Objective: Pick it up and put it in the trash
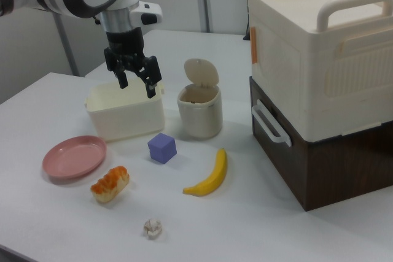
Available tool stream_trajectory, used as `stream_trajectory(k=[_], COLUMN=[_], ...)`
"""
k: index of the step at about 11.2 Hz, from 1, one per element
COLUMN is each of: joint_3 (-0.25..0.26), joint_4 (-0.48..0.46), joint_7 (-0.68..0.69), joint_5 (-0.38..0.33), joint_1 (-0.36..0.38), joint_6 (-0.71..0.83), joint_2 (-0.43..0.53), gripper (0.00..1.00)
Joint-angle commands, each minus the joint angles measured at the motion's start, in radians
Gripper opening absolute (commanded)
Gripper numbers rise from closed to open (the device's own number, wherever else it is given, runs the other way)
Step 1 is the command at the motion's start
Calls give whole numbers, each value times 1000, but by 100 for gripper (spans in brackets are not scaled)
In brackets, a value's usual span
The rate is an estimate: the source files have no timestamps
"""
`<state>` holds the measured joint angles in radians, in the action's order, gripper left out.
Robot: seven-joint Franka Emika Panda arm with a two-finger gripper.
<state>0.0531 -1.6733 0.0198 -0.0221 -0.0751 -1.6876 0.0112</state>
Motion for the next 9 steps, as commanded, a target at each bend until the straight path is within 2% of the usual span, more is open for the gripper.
stream_trajectory(k=[1, 3, 4, 5, 6, 9], joint_3=[30, 33, 57, 82, 90, 94], joint_4=[-126, -163, -227, -346, -461, -645], joint_7=[15, 15, 14, 15, 17, 20], joint_5=[-30, -32, -57, -102, -107, -93], joint_1=[3, 3, 3, 3, 4, 38], joint_6=[-61, -86, -128, -211, -293, -450], joint_2=[85, 111, 157, 232, 293, 329], gripper=[100, 100, 100, 100, 100, 100])
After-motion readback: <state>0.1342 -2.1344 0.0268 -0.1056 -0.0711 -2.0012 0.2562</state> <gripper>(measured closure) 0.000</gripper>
